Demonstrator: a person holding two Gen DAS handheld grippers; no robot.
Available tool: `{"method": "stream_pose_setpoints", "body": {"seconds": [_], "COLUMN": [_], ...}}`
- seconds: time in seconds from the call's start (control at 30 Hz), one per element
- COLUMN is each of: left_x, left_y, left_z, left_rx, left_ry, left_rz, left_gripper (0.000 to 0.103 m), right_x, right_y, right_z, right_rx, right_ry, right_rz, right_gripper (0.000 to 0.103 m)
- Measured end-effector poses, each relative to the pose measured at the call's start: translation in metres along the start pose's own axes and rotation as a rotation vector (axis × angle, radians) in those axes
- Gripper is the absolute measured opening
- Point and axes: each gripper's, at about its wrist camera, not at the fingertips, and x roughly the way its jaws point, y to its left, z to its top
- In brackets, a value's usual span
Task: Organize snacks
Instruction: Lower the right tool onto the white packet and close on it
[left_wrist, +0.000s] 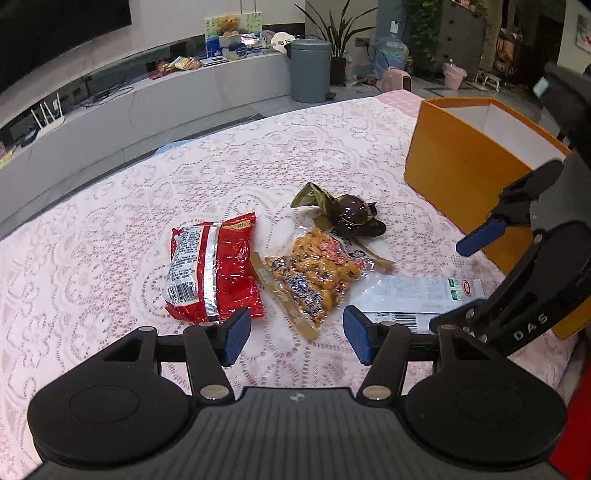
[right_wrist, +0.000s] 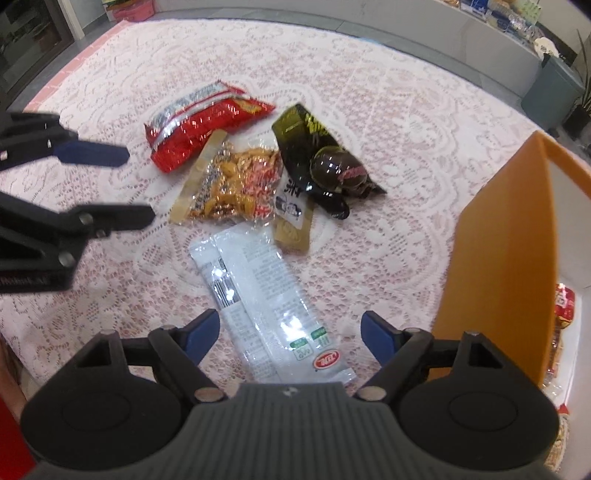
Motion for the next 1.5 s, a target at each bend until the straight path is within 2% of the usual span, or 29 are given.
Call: {"method": "stream_pose_setpoints", "body": {"seconds": [0.1,0.23,0.3,0.43,0.53,0.6,0.63,0.83,1.03,1.13,1.23,1.43,1.5], "left_x": [0.005,0.010,0.013,0.017,0.020,0.022,0.022,0.022,0.027,0.032,0.037,0.043,0.047], "left_y": [0.007,0.011,0.013,0.006,0.003,0.001,0.000,-0.005,-0.024,-0.037,-0.043,-0.044,-0.039], "left_z": [-0.002,-0.005,-0.007,-0.013,-0.015,-0.014,-0.015,-0.015,-0.016,-0.015,-0.011,0.005,0.012], "left_rx": [-0.025,-0.020,-0.028,0.013,0.027,0.035,0.040,0.060,0.137,0.194,0.231,0.260,0.251], "left_ry": [0.016,0.030,0.045,0.068,0.075,0.075,0.074,0.027,-0.028,-0.064,-0.067,-0.084,-0.066], "left_rz": [-0.034,-0.033,-0.064,-0.062,-0.076,-0.086,-0.087,-0.101,-0.044,0.019,0.042,0.064,0.039], "left_gripper": [0.068,0.068,0.068,0.068,0.068,0.068,0.068,0.068,0.068,0.068,0.068,0.079,0.083], "right_x": [0.008,0.018,0.023,0.028,0.028,0.025,0.023,0.018,0.005,-0.005,-0.011,-0.012,-0.007], "right_y": [0.002,0.007,0.010,0.011,0.007,0.007,0.009,0.014,0.011,0.000,-0.008,-0.022,-0.026], "right_z": [0.000,0.002,0.003,0.003,0.004,0.003,0.002,0.000,-0.006,-0.007,-0.004,0.006,0.007], "right_rx": [-0.018,-0.057,-0.083,-0.109,-0.098,-0.114,-0.129,-0.153,-0.118,-0.073,-0.048,-0.014,0.000], "right_ry": [0.010,0.020,0.020,0.006,0.002,-0.012,-0.019,-0.010,0.066,0.062,0.039,0.022,0.036], "right_rz": [0.009,0.014,0.006,0.013,0.039,0.050,0.044,0.029,-0.014,-0.019,-0.039,-0.051,-0.032], "right_gripper": [0.084,0.087,0.087,0.086,0.080,0.063,0.058,0.052,0.051,0.051,0.051,0.051,0.051]}}
